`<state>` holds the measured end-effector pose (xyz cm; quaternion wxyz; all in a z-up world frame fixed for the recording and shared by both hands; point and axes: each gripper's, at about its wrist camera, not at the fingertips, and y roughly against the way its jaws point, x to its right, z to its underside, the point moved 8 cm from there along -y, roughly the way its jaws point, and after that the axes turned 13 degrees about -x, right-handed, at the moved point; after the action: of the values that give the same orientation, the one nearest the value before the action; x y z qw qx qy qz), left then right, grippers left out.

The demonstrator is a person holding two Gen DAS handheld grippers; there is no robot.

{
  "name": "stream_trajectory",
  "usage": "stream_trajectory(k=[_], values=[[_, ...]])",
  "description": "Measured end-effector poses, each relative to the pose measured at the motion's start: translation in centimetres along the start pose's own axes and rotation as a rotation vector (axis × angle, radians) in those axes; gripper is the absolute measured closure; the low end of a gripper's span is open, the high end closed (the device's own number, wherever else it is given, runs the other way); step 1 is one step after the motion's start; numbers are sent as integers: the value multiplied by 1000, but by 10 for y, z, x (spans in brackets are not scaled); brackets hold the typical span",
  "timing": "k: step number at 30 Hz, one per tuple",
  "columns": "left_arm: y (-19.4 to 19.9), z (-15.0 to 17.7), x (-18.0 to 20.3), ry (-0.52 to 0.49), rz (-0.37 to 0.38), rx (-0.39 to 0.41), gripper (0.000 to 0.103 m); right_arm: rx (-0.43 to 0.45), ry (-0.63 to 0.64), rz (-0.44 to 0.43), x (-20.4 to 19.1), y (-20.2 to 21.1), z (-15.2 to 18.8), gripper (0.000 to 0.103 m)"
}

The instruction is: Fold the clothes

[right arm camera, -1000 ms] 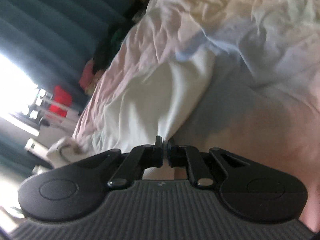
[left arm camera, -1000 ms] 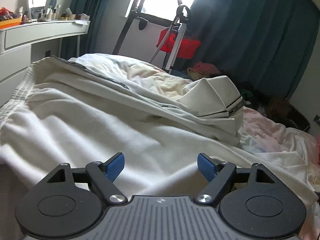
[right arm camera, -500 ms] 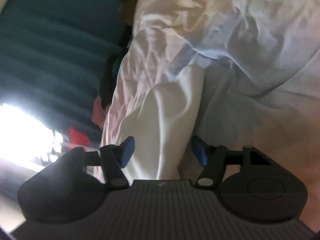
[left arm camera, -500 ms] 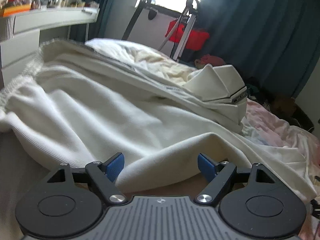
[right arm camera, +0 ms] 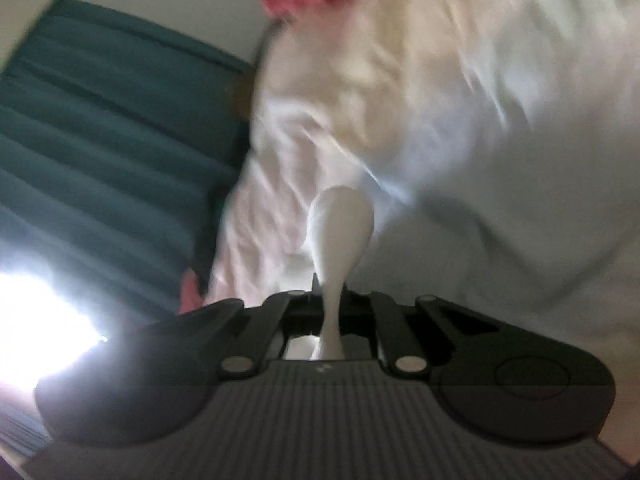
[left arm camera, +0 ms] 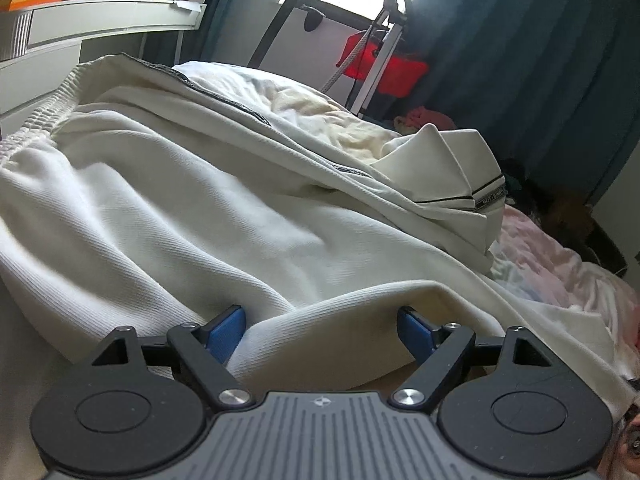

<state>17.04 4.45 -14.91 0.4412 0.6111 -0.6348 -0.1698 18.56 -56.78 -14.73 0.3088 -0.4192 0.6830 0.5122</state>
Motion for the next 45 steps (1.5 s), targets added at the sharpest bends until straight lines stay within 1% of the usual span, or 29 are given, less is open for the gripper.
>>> stream_trajectory(k=[3, 4, 6, 9, 10, 13, 15, 17, 20, 22, 23, 25, 26, 27, 29, 31, 32, 34, 35, 37, 38, 39, 41, 42, 43, 44, 45], values=[[1, -1, -2, 20, 24, 0, 19, 116, 110, 23, -19, 30, -14, 98], [3, -1, -4, 32, 37, -2, 19, 138, 138, 47, -19, 37, -16, 98], [7, -2, -8, 63, 69, -12, 19, 140, 158, 93, -11, 41, -17, 98], [20, -3, -20, 125, 108, -15, 19, 89, 114, 163, 15, 40, -12, 98], [28, -3, -27, 155, 107, -11, 19, 71, 95, 181, 24, 39, -10, 98], [52, -5, -55, 238, 88, -8, 19, 24, 19, 190, 40, 33, -7, 98], [65, -6, -79, 313, 65, -8, 19, 10, -5, 175, 43, 33, -3, 98], [70, 0, -103, 413, 61, -36, 19, -2, -14, 163, 43, 35, -3, 97], [64, 10, -130, 563, 108, -99, 19, -24, -58, 116, 45, 36, 0, 96], [58, 12, -139, 638, 133, -138, 19, -35, -109, 93, 51, 42, 5, 95], [58, 13, -142, 667, 147, -145, 19, -40, -137, 86, 54, 44, 6, 93], [62, 15, -143, 693, 177, -155, 19, -43, -202, 73, 62, 45, 6, 89], [63, 16, -144, 703, 189, -158, 19, -32, -229, 66, 66, 46, 5, 80], [64, 19, -147, 720, 186, -162, 19, -22, -256, 58, 69, 47, 4, 63], [67, 26, -157, 778, 172, -173, 23, -1, -309, 43, 77, 48, 2, 48], [72, 30, -164, 844, 204, -170, 22, 19, -362, 24, 84, 49, -1, 48], [75, 30, -167, 859, 207, -171, 22, 23, -371, 3, 84, 48, -3, 48], [77, 30, -173, 876, 194, -177, 22, 14, -314, -2, 79, 41, -8, 49], [76, 29, -174, 877, 183, -179, 21, 14, -263, 26, 76, 36, -11, 50], [73, 24, -179, 872, 157, -186, 21, 12, -168, 81, 70, 26, -16, 63], [68, 21, -180, 867, 142, -195, 21, 11, -147, 97, 69, 22, -17, 76], [62, 18, -182, 871, 132, -208, 21, 14, -133, 108, 69, 18, -18, 85], [54, 10, -185, 892, 125, -210, 21, 32, -106, 118, 65, 16, -18, 91], [52, 4, -187, 895, 126, -194, 21, 44, -89, 123, 63, 16, -18, 92], [51, -2, -189, 896, 124, -169, 23, 67, -61, 127, 57, 19, -20, 92], [52, -7, -192, 902, 115, -141, 34, 91, -32, 132, 52, 23, -22, 92], [53, -11, -196, 905, 97, -117, 39, 112, -7, 136, 47, 26, -24, 92]])
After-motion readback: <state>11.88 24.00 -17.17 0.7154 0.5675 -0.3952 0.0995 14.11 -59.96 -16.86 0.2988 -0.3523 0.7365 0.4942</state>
